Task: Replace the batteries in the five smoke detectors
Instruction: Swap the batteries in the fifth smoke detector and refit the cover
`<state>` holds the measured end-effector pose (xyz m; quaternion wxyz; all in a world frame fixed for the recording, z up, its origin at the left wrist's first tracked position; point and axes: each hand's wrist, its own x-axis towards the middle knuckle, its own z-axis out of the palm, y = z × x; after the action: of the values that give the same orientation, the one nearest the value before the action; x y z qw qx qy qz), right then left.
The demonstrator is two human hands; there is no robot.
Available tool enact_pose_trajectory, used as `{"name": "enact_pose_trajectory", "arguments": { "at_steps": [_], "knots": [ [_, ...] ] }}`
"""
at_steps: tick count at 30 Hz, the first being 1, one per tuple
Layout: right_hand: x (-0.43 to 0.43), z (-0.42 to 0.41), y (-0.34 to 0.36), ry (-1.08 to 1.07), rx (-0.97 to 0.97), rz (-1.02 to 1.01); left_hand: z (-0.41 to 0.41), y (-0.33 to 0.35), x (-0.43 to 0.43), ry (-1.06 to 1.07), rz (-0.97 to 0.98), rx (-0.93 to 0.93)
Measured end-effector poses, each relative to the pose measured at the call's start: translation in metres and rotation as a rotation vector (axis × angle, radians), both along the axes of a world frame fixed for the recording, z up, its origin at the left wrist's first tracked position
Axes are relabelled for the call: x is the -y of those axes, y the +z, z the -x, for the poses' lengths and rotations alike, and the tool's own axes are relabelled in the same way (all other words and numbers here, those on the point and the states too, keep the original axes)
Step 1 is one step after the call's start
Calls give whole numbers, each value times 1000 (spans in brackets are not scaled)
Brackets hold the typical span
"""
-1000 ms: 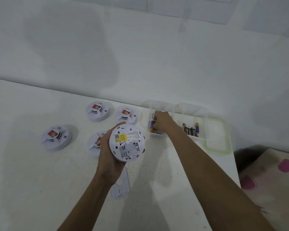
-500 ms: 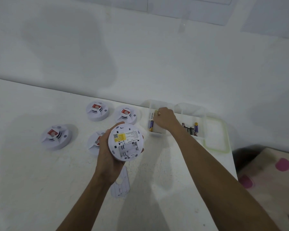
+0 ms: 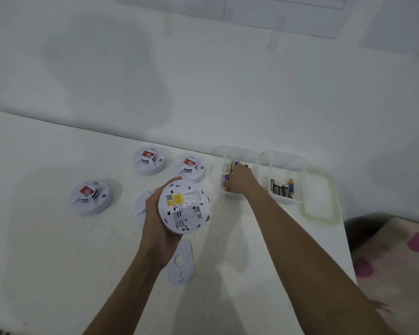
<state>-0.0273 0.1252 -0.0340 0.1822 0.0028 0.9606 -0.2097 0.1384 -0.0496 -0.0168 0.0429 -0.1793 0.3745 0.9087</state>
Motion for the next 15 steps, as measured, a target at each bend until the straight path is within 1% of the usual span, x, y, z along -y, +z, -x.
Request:
{"name": "enact_pose_trajectory", "arguments": {
  "at_steps": [3,6,8,12,15],
  "knots": [
    [2,-2,1,-38,-19,17,0,2,3,6,-26,-36],
    [-2,-2,2,-80,-69,122,-2,6,7,44,45,-75],
    [-5,-4,6,-102,-93,233,-4,7,9,60,95,-71],
    [-10,-16,25,-133,-171,424,-5,12,15,45,49,-105],
    [-9,-35,47,-248,-209,700,-5,14,22,1,42,-133]
  ]
}}
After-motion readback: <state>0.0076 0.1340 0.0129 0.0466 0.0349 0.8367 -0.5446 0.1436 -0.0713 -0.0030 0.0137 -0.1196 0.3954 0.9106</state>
